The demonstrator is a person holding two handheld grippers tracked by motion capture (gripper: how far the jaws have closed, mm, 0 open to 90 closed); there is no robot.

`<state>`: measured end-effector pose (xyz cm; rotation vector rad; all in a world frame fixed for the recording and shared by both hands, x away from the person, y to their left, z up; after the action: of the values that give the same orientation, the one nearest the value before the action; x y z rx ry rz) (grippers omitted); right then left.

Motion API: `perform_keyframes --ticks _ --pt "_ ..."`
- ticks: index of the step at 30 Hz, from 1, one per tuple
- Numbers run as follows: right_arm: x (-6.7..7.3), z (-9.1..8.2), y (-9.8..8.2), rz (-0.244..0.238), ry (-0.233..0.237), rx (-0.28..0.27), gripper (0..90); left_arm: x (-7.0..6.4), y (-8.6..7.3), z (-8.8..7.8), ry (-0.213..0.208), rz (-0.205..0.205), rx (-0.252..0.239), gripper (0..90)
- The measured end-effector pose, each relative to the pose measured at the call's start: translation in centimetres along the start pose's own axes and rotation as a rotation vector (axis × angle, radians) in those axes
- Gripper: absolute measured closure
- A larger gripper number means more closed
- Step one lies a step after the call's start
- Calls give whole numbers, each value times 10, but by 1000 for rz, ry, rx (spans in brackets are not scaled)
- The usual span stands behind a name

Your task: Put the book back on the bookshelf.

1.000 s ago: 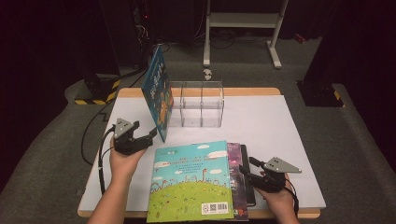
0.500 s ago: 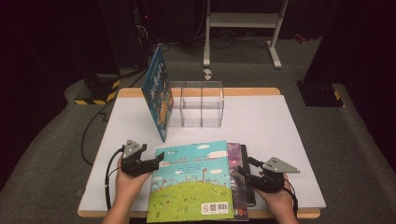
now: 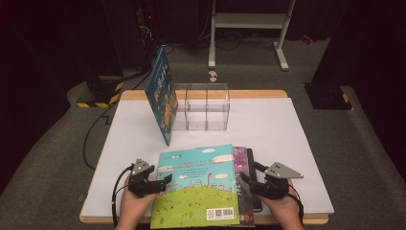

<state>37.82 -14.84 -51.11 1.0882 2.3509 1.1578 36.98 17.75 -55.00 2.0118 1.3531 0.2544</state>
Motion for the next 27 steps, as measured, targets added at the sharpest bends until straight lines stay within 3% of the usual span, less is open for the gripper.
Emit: perform_keyframes --ticks 6,14,20,27 --pt "15 2 4 -31 11 5 321 -6 -9 -3 -60 -34 -2 148" --pt "31 7 7 -60 32 22 317 -12 -19 3 -96 -54 51 140" --pt "33 8 6 -62 34 33 317 -11 -18 3 -76 -54 53 143" --pt "33 10 6 -56 40 34 327 -11 -18 3 -90 -80 40 208"
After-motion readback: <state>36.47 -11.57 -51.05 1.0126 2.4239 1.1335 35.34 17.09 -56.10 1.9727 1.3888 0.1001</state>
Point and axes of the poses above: each handheld gripper's, and its own axes: z roughly forward along the jaws, y roughly out of its top, x roughly to its left, the point moved 9 cm from there along z, roughly forward along the jaws, and after that the axes turned 12 degrees about x, right-handed, at the moved point
